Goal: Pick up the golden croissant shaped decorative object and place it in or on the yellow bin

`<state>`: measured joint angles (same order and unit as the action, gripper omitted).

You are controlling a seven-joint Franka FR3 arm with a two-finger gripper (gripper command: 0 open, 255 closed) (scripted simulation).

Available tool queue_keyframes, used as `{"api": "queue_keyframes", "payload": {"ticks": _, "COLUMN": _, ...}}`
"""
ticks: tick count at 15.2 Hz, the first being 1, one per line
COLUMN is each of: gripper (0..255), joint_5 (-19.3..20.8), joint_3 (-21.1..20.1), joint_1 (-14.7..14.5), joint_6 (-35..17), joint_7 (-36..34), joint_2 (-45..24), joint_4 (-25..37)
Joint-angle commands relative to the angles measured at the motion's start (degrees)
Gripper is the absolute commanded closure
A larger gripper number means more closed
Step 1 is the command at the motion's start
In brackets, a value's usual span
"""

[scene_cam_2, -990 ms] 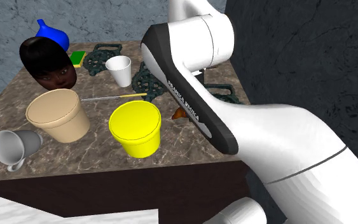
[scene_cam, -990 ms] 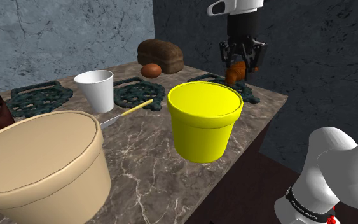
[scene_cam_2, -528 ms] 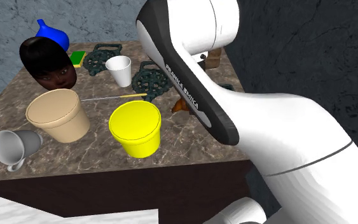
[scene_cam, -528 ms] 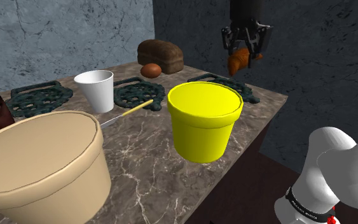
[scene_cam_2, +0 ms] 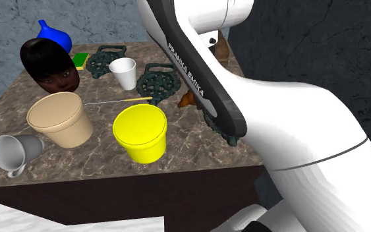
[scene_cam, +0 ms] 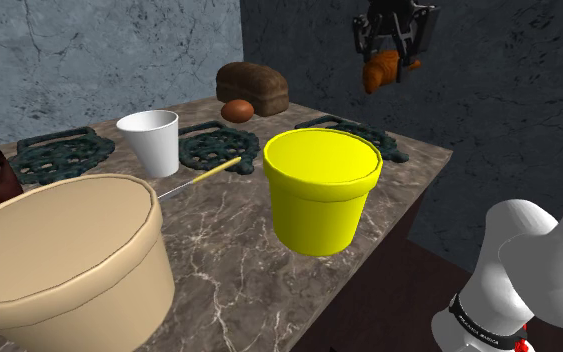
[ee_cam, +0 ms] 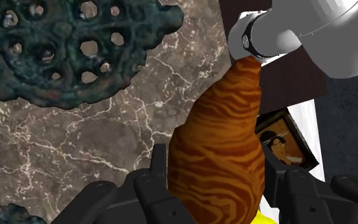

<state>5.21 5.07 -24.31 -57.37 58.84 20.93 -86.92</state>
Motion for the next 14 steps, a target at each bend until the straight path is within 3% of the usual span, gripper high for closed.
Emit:
{"api": "queue_keyframes", "payload": {"ticks": 1, "gripper": 255, "joint_5": 0.02, "joint_3": 0.05, "joint_1": 0.00, "joint_6": 1.87, "joint_7": 0.25, "joint_2": -1.31, "joint_4": 3.17}}
{"api": "queue_keyframes", "payload": {"ticks": 3, "gripper": 255, "joint_5": 0.02, "joint_3": 0.07, "joint_1": 0.00, "joint_6": 2.96, "joint_7": 0.39, "joint_2": -2.12, "joint_4": 5.08}}
{"api": "queue_keyframes", "payload": {"ticks": 14, "gripper": 255, "joint_5": -5.80, "joint_3": -10.41, "joint_1": -4.74, "joint_6": 3.50, "joint_7": -17.35, "joint_2": -12.67, "joint_4": 15.66}}
